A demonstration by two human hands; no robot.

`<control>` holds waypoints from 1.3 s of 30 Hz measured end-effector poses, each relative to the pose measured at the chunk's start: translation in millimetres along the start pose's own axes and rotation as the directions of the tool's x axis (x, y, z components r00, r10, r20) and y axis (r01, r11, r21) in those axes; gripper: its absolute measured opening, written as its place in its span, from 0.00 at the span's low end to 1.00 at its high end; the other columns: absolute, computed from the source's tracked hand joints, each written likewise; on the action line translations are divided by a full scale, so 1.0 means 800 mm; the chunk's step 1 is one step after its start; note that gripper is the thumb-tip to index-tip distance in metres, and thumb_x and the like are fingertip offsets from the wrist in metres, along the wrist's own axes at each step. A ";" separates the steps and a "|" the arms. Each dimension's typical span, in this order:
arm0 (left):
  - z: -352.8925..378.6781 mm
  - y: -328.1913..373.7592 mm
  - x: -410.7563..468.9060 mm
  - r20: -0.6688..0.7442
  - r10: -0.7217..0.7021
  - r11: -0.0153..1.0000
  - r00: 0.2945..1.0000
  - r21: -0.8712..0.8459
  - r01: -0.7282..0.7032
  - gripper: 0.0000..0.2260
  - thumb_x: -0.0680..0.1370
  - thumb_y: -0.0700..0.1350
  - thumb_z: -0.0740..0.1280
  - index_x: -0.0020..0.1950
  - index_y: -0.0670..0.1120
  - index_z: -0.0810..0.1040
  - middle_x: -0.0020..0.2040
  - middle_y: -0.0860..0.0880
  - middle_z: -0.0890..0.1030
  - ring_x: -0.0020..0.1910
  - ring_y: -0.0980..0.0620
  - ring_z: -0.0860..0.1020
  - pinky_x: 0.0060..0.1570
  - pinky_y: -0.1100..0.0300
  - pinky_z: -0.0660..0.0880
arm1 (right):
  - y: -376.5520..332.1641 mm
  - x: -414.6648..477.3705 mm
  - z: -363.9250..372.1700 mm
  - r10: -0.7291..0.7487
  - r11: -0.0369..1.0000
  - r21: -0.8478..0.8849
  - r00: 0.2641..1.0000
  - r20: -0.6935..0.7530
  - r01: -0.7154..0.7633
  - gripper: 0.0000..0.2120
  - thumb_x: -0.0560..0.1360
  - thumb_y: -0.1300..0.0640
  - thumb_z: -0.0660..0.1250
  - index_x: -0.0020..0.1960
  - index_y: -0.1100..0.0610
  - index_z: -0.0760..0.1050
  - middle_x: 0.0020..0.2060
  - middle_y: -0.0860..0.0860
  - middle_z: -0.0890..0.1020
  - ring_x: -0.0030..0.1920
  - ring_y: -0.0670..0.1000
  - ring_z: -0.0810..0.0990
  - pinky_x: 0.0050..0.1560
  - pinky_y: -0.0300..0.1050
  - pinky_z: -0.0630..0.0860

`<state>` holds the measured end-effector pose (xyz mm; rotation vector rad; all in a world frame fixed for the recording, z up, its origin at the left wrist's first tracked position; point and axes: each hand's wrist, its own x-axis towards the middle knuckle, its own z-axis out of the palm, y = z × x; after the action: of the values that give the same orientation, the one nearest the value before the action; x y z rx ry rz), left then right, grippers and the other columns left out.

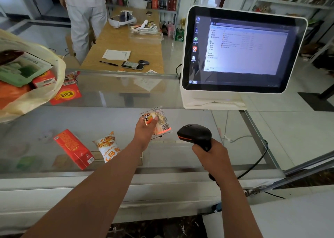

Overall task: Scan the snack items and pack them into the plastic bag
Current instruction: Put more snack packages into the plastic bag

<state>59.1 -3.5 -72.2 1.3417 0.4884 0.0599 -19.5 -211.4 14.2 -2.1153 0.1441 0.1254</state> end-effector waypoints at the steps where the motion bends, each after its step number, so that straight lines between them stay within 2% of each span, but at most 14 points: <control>1: 0.000 0.000 0.000 -0.001 0.001 1.000 1.000 -0.001 -0.001 0.15 0.79 0.48 0.67 0.63 0.46 0.73 0.55 0.48 0.82 0.47 0.52 0.84 0.37 0.63 0.80 | 0.000 0.000 0.000 0.001 1.000 0.002 1.000 0.001 -0.001 0.08 0.73 0.56 0.68 0.38 0.54 0.71 0.29 0.50 0.75 0.33 0.49 0.76 0.37 0.40 0.71; 7: 0.000 0.001 0.000 0.002 -0.014 1.000 1.000 -0.018 0.014 0.14 0.78 0.47 0.67 0.63 0.46 0.73 0.55 0.49 0.82 0.48 0.52 0.83 0.38 0.62 0.80 | 0.004 0.003 0.004 -0.001 1.000 -0.025 1.000 0.003 0.001 0.07 0.73 0.56 0.69 0.38 0.54 0.72 0.29 0.50 0.75 0.33 0.49 0.76 0.35 0.39 0.70; 10: 0.001 0.001 0.000 -0.004 -0.005 0.999 1.000 -0.047 0.005 0.13 0.78 0.45 0.68 0.62 0.44 0.74 0.55 0.47 0.82 0.48 0.50 0.83 0.42 0.60 0.81 | 0.006 0.005 0.010 0.003 1.000 -0.021 1.000 0.024 -0.003 0.05 0.72 0.57 0.69 0.43 0.55 0.73 0.33 0.51 0.78 0.36 0.51 0.78 0.37 0.40 0.72; 14: 0.001 0.003 -0.004 0.016 -0.023 0.997 1.000 -0.068 0.024 0.13 0.78 0.44 0.68 0.61 0.44 0.74 0.54 0.46 0.83 0.48 0.50 0.84 0.45 0.57 0.81 | 0.011 0.010 0.025 -0.024 0.998 -0.052 0.997 0.078 0.028 0.12 0.73 0.57 0.69 0.52 0.49 0.70 0.39 0.45 0.77 0.39 0.41 0.75 0.35 0.31 0.66; 19: 0.006 0.009 -0.014 -0.004 -0.061 0.993 0.998 -0.100 0.061 0.08 0.77 0.42 0.69 0.56 0.47 0.76 0.52 0.46 0.83 0.48 0.47 0.83 0.51 0.50 0.80 | 0.028 0.030 0.050 -0.113 0.977 -0.177 0.993 0.035 0.117 0.07 0.73 0.61 0.68 0.51 0.57 0.73 0.39 0.49 0.77 0.38 0.42 0.75 0.33 0.28 0.68; 21: 0.005 0.009 -0.019 0.006 -0.041 0.996 0.999 -0.079 0.041 0.08 0.77 0.42 0.69 0.56 0.47 0.76 0.52 0.45 0.83 0.49 0.46 0.83 0.51 0.49 0.80 | 0.035 0.038 0.061 -0.132 0.969 -0.210 0.991 0.008 0.130 0.11 0.74 0.60 0.68 0.55 0.58 0.73 0.42 0.50 0.78 0.43 0.47 0.78 0.39 0.30 0.71; 24: 0.000 0.014 -0.025 0.003 -0.019 0.998 1.000 -0.063 0.019 0.08 0.77 0.42 0.69 0.55 0.47 0.76 0.52 0.45 0.83 0.50 0.46 0.83 0.50 0.49 0.81 | 0.041 0.045 0.078 -0.163 0.957 -0.243 0.986 -0.015 0.155 0.17 0.73 0.60 0.69 0.61 0.59 0.72 0.49 0.55 0.80 0.50 0.54 0.79 0.51 0.48 0.77; 27: -0.002 0.023 -0.029 0.008 -0.007 0.998 1.000 -0.056 0.007 0.06 0.77 0.41 0.69 0.52 0.49 0.76 0.50 0.46 0.83 0.48 0.48 0.83 0.46 0.54 0.80 | 0.042 0.047 0.086 -0.166 0.957 -0.246 0.986 -0.028 0.154 0.21 0.73 0.61 0.70 0.65 0.59 0.71 0.52 0.56 0.79 0.54 0.55 0.78 0.54 0.48 0.75; 30: -0.003 0.032 -0.033 0.006 0.023 1.000 1.000 0.013 -0.023 0.04 0.78 0.41 0.67 0.51 0.50 0.76 0.49 0.48 0.83 0.45 0.52 0.82 0.37 0.63 0.78 | 0.039 0.047 0.089 -0.127 0.961 -0.251 0.992 -0.024 0.117 0.22 0.74 0.61 0.70 0.67 0.59 0.69 0.54 0.57 0.79 0.56 0.56 0.77 0.55 0.47 0.74; 32: -0.005 0.037 -0.033 -0.002 0.033 0.997 0.999 0.077 -0.033 0.03 0.79 0.42 0.66 0.51 0.50 0.76 0.49 0.47 0.83 0.45 0.52 0.82 0.34 0.65 0.75 | 0.034 0.045 0.091 -0.122 0.951 -0.291 0.991 -0.055 0.101 0.26 0.73 0.60 0.70 0.69 0.59 0.67 0.58 0.59 0.76 0.61 0.59 0.74 0.59 0.52 0.73; 35: -0.010 0.049 -0.034 0.012 0.072 0.984 0.997 0.165 -0.073 0.03 0.80 0.42 0.65 0.50 0.50 0.77 0.49 0.44 0.82 0.46 0.49 0.80 0.40 0.60 0.78 | 0.009 0.042 0.095 -0.219 0.914 -0.378 0.963 -0.157 0.147 0.33 0.72 0.54 0.71 0.73 0.56 0.63 0.68 0.60 0.67 0.70 0.60 0.63 0.67 0.59 0.65; 37: -0.015 0.065 -0.041 0.047 0.112 0.972 0.993 0.203 -0.120 0.04 0.80 0.42 0.64 0.51 0.49 0.77 0.45 0.46 0.81 0.43 0.51 0.79 0.40 0.62 0.77 | -0.026 0.037 0.103 -0.281 0.939 -0.235 0.954 -0.109 0.250 0.33 0.73 0.50 0.69 0.74 0.53 0.61 0.71 0.55 0.65 0.72 0.55 0.60 0.70 0.53 0.62; 39: -0.024 0.088 -0.051 0.107 0.115 0.973 0.988 0.191 -0.134 0.07 0.81 0.44 0.62 0.55 0.45 0.79 0.45 0.47 0.82 0.42 0.53 0.80 0.39 0.65 0.77 | -0.064 0.033 0.122 -0.266 0.964 0.012 0.964 0.017 0.265 0.29 0.76 0.47 0.66 0.74 0.49 0.60 0.69 0.46 0.66 0.69 0.46 0.63 0.67 0.36 0.63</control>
<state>31.9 18.5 3.5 1.5619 0.3349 0.0511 11.4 -102.9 2.2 -2.1024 -0.1502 -0.0159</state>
